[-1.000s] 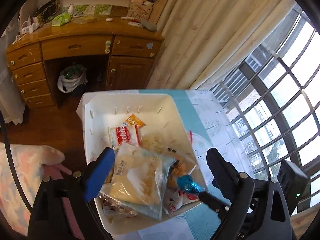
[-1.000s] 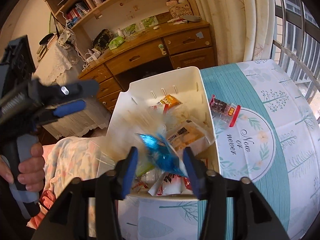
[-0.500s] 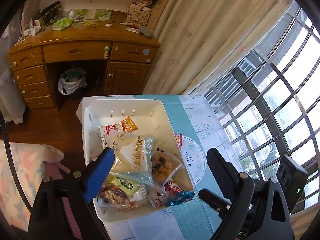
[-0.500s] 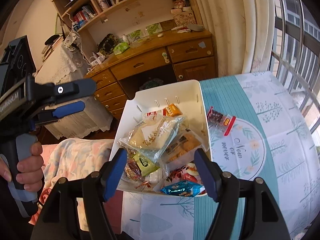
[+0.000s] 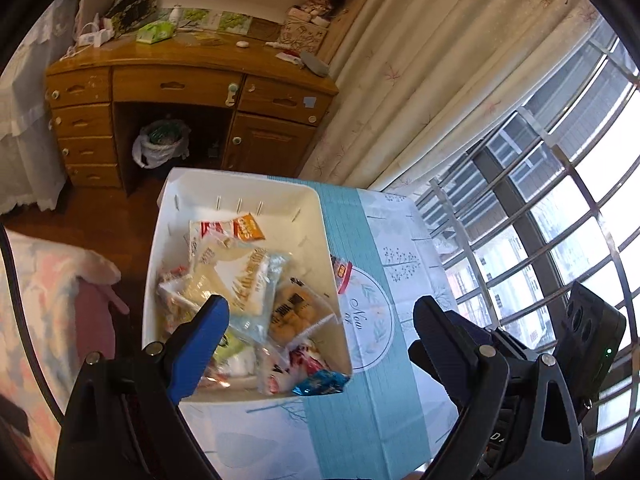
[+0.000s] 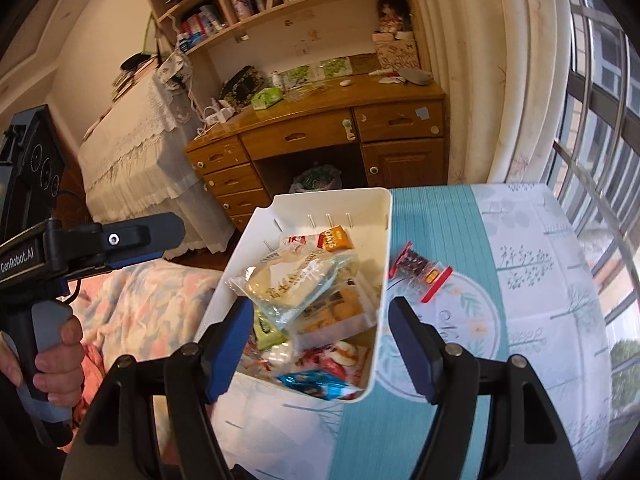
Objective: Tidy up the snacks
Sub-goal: 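Open both tools and move the right tool to the red-wrapped date snack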
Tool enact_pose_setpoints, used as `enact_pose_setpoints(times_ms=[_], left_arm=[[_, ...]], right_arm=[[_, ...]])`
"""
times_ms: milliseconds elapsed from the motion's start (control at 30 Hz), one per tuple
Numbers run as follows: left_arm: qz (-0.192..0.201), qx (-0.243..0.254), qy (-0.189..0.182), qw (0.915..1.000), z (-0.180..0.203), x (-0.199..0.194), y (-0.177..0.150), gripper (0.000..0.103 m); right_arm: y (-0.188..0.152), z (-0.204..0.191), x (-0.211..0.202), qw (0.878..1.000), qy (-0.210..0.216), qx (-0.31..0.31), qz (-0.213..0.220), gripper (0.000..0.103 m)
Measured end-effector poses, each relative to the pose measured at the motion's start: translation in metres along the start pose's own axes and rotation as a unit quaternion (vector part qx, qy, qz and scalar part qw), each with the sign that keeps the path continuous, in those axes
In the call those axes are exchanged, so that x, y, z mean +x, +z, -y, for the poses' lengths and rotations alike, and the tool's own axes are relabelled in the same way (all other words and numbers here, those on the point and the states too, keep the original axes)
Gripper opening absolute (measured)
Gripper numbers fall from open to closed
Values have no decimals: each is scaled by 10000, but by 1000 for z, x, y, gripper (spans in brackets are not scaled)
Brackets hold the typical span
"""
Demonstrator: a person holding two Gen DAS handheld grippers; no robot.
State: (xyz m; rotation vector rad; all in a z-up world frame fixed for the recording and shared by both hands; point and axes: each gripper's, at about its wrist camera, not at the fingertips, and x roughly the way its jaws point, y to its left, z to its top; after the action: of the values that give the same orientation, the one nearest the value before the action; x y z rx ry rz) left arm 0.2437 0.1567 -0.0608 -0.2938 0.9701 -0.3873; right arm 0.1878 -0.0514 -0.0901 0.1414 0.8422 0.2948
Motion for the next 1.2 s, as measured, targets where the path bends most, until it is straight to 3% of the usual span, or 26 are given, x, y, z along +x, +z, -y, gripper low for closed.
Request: enact_pose_setpoints(times_ms=[233, 500, 800, 1033, 1200], left_arm=[[-86, -439, 498, 9978, 27, 23, -21, 93], [-260, -610, 1155, 9911, 53, 43, -46, 93], [-619, -625, 1764, 9804, 65, 62, -62, 93], [-720, -622, 2400, 9661, 59, 64, -67, 93], [-519, -743, 2695, 9587, 54, 64, -73, 93]], right_arm=[[-6, 31, -5, 9986, 95, -493, -177, 70], [-19, 62, -12, 9913, -103, -1303, -129, 70], [-34, 78, 8, 9646, -519, -2582, -134, 70], [-29, 88, 39, 9592, -345, -2798, -188, 70], [-26, 96, 78, 9619, -254, -2714, -232, 70]])
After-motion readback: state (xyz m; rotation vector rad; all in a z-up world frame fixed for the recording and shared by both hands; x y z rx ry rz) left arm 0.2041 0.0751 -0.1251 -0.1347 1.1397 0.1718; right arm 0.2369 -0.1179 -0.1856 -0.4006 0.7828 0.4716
